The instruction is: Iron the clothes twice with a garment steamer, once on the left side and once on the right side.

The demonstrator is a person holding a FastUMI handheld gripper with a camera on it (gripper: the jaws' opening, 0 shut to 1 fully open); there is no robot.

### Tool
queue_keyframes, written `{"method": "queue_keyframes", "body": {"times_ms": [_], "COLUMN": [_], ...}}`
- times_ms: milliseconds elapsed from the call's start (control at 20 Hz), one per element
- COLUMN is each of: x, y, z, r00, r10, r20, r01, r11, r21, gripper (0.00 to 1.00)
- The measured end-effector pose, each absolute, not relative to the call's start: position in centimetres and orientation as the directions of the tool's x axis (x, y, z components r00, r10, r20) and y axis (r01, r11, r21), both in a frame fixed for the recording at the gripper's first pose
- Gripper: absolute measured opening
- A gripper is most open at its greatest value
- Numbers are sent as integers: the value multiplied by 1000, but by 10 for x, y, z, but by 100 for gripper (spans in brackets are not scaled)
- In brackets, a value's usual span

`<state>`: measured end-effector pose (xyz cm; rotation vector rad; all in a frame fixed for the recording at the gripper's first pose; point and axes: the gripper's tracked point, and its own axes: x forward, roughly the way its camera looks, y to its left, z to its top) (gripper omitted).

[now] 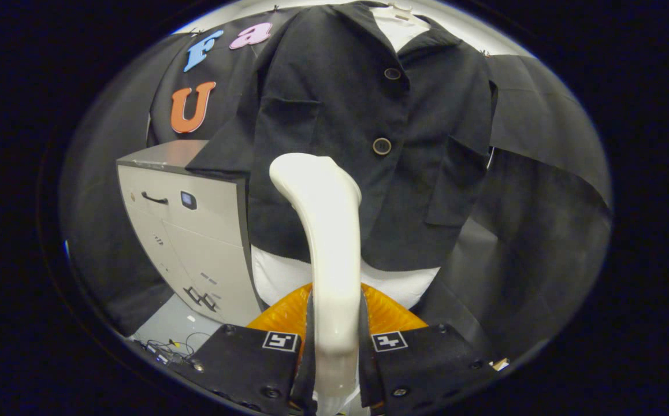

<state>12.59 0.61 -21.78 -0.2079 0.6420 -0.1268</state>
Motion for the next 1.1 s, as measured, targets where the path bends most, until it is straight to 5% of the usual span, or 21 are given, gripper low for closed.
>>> {"method": "queue_keyframes", "body": {"times_ms": [750, 1100], "x": [83, 79], "y": [-11, -33], "z": [-284, -224], "r00": [690, 753], "r10": [-171, -171], "r20": [-704, -635], "r01": [-4, 88], "r11": [971, 983], "r21": [-239, -160], "gripper": [33, 33]}}
